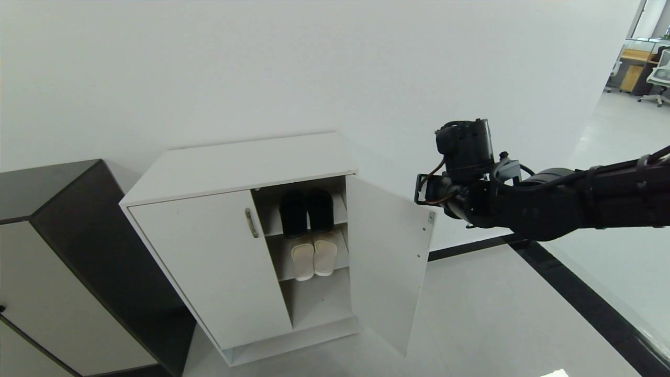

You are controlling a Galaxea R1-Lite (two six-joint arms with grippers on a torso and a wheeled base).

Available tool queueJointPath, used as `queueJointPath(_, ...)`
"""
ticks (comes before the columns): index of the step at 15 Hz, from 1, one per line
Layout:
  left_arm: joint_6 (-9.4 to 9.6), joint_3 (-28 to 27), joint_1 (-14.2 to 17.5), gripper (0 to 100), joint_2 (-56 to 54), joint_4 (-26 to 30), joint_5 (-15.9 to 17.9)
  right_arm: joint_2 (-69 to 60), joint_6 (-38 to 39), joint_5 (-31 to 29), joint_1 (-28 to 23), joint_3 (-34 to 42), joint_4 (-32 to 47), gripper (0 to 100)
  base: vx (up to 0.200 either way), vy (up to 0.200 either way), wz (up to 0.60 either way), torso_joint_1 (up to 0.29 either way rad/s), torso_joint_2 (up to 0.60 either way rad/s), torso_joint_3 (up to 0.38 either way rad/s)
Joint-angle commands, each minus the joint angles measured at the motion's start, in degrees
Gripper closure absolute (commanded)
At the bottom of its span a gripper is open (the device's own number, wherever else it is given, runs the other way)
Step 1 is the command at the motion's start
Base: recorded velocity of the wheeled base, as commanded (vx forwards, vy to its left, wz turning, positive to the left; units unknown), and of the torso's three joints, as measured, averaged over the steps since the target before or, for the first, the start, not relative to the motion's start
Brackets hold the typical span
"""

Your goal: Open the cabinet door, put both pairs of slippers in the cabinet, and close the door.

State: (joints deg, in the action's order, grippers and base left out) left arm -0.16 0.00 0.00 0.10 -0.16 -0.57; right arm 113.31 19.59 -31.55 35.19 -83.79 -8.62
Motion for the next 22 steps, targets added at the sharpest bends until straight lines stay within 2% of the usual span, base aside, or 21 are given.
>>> queueJointPath(1,-0.02,0.0,0.0,100,-0.01,-0.02,-0.04,4.29,0.01,0.61,-1.88,-2.87,-0.17,100,0.0,0.0,0.0,0.0,0.0,0.0)
queueJointPath(10,-0.11,0.0,0.0,100,-0.01,-0.02,-0.04,15.62,-0.08,0.88,-4.78,-13.68,0.27,100,0.0,0.0,0.0,0.0,0.0,0.0)
queueJointPath(14,-0.02,0.0,0.0,100,-0.01,-0.02,-0.04,18.7,-0.17,0.88,-5.49,-16.23,0.18,100,0.0,0.0,0.0,0.0,0.0,0.0)
queueJointPath(22,-0.11,0.0,0.0,100,-0.01,-0.02,-0.04,17.38,-0.08,0.7,-4.7,-14.65,0.53,100,0.0,0.0,0.0,0.0,0.0,0.0)
